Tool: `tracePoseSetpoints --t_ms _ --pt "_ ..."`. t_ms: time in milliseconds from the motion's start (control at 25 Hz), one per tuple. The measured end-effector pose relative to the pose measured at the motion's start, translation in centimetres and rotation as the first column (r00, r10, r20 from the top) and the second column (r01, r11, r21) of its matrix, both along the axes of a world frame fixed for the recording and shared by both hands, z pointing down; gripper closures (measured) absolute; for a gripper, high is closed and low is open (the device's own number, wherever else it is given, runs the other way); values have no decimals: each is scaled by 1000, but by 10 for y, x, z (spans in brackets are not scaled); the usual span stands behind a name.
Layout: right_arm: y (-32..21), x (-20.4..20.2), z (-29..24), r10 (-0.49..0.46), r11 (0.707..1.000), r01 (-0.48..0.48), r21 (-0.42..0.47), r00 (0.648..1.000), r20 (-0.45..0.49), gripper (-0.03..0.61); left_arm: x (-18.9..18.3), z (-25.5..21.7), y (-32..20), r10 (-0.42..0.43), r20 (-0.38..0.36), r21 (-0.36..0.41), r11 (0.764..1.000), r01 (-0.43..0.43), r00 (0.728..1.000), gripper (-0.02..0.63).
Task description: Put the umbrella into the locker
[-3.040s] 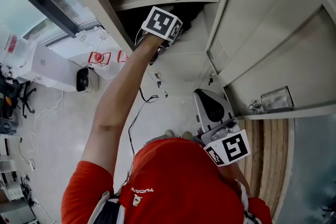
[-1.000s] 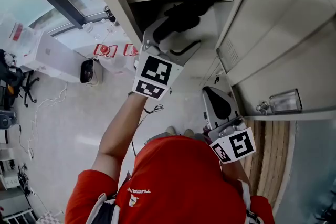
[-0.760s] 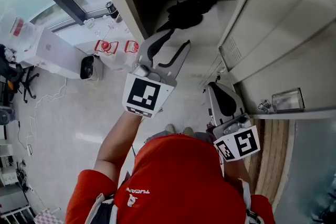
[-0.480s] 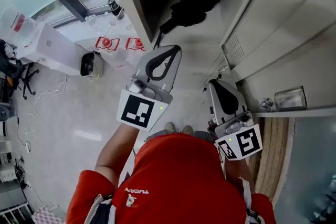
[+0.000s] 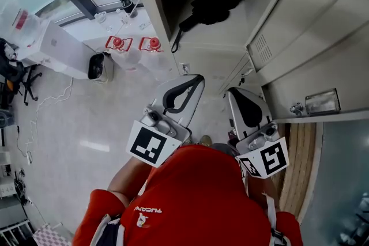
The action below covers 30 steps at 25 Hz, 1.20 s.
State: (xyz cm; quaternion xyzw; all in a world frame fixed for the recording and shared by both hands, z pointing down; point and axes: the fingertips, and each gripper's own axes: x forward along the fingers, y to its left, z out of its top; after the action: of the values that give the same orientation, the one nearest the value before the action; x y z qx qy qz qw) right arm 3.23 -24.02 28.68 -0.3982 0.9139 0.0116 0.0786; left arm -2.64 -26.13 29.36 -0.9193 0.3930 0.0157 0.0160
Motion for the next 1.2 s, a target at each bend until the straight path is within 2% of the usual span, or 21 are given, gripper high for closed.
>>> tracePoseSetpoints --t_ms 320,1200 --pt "9 -8 2 1 1000 -1 -10 1000 -11 577 -3 4 18 28 -3 -20 999 -28 1000 609" --pt "16 -25 -2 -3 1000 3 -3 1000 -25 577 -7 9 24 80 -22 -42 996 -80 997 609"
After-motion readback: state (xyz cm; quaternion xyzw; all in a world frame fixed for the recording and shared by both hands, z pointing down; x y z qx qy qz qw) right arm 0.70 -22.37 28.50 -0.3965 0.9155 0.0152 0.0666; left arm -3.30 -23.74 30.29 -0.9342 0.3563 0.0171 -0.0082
